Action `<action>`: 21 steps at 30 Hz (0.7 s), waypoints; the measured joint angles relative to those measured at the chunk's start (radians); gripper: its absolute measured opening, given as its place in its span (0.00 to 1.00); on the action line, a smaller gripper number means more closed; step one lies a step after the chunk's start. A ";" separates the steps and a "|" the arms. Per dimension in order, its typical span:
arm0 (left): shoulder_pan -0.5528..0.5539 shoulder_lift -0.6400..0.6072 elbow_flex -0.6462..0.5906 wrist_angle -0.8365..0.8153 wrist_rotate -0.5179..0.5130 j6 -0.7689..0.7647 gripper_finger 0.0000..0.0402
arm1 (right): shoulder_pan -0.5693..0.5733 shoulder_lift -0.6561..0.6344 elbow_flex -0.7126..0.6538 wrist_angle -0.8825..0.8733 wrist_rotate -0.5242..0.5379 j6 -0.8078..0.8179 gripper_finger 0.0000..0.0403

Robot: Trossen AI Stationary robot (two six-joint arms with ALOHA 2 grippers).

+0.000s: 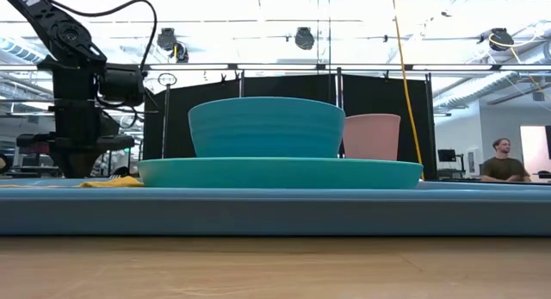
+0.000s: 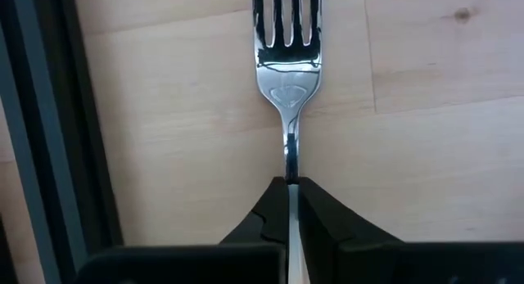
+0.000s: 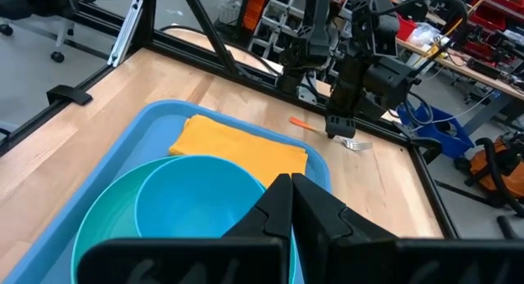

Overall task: Set up tray
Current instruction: Put the fork on top of the yellow napkin

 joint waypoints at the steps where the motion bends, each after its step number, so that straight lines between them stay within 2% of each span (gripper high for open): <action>1: -0.002 -0.009 -0.001 0.000 0.004 -0.008 0.02 | 0.000 0.000 0.000 0.001 0.000 0.000 0.00; 6: -0.036 -0.072 -0.006 -0.016 0.019 -0.017 0.02 | 0.000 0.000 0.000 0.001 0.000 -0.004 0.00; 11: -0.094 -0.139 -0.007 -0.036 0.077 -0.047 0.02 | 0.000 0.000 0.000 0.002 0.000 -0.006 0.00; 21: -0.239 -0.234 -0.003 -0.031 0.140 -0.154 0.02 | 0.000 0.000 0.000 0.002 0.001 -0.004 0.00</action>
